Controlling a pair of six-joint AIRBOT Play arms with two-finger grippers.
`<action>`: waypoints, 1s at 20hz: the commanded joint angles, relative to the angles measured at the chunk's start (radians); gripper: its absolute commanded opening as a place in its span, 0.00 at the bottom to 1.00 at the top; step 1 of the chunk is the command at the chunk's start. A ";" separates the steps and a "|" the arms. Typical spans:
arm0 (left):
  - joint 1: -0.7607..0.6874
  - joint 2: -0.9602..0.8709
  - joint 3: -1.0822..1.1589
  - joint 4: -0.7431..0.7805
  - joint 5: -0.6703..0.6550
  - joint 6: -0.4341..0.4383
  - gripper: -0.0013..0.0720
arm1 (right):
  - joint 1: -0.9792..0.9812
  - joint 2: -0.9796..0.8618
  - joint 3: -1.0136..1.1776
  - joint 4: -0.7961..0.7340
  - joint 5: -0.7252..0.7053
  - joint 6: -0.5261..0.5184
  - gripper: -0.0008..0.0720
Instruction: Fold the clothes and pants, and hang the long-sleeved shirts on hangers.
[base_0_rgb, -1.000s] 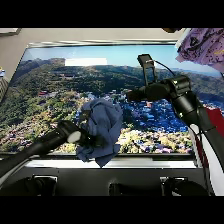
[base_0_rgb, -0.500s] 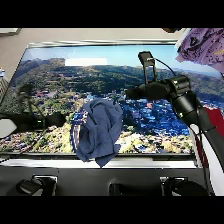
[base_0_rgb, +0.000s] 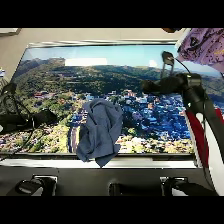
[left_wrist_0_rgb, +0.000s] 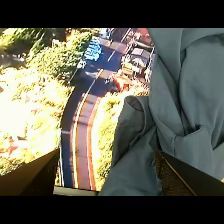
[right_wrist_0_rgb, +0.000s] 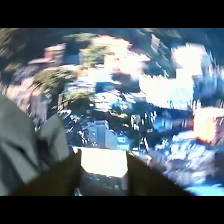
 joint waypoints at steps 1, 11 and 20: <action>0.008 -0.010 0.001 0.005 0.018 -0.023 0.93 | -0.150 -0.208 0.000 0.545 -0.131 -0.138 0.54; 0.007 -0.130 0.001 0.004 0.011 -0.019 0.94 | 0.002 -0.454 0.000 0.705 -0.060 -0.338 0.54; 0.007 -0.148 -0.004 0.001 0.012 -0.020 0.93 | 0.070 -0.488 0.000 0.705 -0.018 -0.330 0.11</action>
